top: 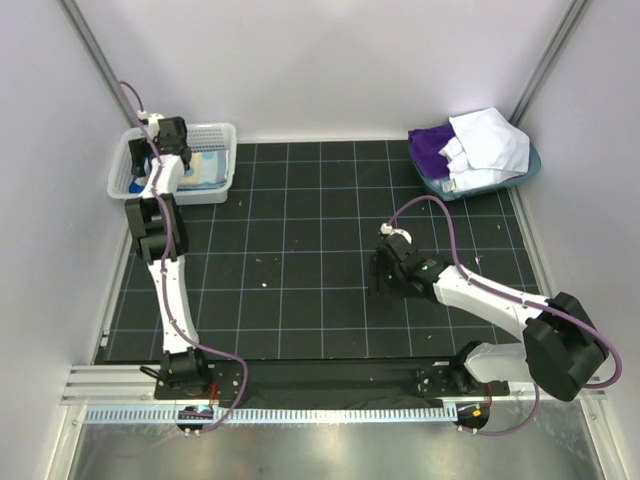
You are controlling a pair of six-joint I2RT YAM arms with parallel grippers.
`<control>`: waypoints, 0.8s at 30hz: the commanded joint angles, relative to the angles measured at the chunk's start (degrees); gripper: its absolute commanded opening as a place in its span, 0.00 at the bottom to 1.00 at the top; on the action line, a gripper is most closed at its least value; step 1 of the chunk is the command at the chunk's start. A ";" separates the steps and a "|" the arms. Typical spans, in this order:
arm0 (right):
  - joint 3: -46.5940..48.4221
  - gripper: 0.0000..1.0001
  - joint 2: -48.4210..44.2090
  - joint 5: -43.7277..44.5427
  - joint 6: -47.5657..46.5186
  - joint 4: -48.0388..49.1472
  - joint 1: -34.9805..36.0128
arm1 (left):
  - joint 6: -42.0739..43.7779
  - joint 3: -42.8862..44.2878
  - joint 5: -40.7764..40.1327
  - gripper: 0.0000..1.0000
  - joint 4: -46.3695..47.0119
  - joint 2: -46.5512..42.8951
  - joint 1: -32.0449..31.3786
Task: Fold and stack the towels
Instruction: Neatly place the folded towel into the bin
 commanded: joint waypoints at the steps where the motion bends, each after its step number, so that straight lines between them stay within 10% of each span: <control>1: 1.38 0.56 -0.33 1.31 -0.10 1.87 0.39 | -4.68 -1.47 0.19 0.85 0.48 -7.91 -2.07; 17: 4.71 0.56 -3.32 6.05 -2.29 2.05 0.74 | -19.97 -25.90 -0.35 0.86 -0.12 -27.86 -13.58; 24: 12.54 0.56 -2.18 13.34 -3.17 -1.20 0.22 | -25.77 -36.45 1.06 0.84 -4.35 -37.35 -28.41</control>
